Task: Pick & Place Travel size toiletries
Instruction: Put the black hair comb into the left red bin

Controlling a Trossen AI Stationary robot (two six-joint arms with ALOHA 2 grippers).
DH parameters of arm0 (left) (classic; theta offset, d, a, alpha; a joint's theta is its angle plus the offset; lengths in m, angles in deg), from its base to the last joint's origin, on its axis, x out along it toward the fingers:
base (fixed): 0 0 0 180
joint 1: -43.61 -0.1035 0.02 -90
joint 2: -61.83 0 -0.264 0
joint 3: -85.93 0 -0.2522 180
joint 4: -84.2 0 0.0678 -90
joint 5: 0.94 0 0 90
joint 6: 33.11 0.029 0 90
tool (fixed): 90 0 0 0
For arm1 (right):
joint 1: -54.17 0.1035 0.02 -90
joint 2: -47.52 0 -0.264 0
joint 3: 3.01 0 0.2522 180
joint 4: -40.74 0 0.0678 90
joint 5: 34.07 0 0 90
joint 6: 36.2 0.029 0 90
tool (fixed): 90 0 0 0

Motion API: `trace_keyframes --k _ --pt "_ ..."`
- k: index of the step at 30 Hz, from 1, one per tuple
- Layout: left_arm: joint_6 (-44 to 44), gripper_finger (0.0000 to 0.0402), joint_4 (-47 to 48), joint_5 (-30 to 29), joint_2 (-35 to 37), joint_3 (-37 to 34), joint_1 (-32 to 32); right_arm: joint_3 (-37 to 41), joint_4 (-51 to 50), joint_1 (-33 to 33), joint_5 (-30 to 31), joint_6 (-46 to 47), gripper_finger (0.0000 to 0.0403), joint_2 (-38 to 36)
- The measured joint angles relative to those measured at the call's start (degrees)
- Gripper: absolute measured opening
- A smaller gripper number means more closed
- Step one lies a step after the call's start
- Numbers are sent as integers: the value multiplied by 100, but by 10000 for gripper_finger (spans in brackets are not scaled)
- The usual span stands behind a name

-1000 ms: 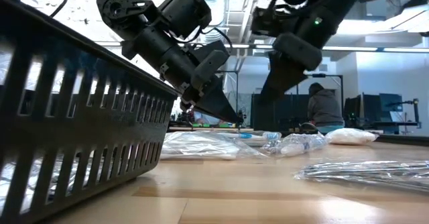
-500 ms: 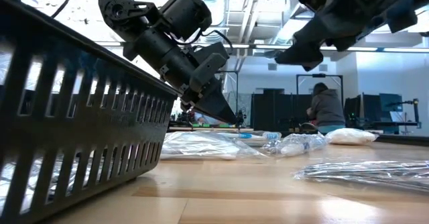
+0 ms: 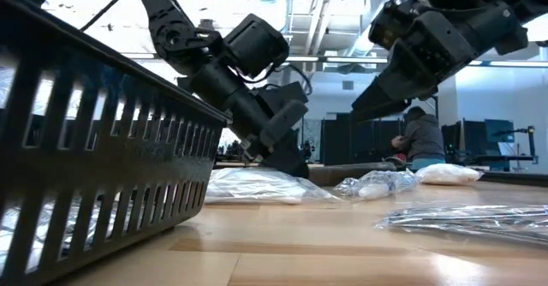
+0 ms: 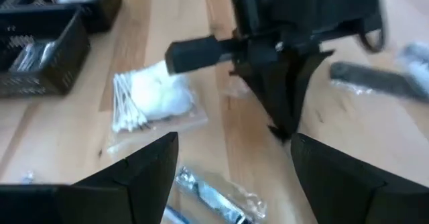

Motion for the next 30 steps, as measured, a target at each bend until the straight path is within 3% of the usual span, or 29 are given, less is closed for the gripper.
trace_keyframes --k 8,13,26,30 --pt "-107 2 494 136 58 71 -25 -146 -967 -150 -10 17 281 1" --pt "-127 2 498 137 53 67 -25 -148 -1214 -294 323 -95 281 160" --pt "-129 2 469 256 40 56 -29 -1052 -2002 -665 315 -158 280 1535" --pt "-129 2 455 341 38 56 -29 -1359 -2372 -727 181 -131 254 1829"
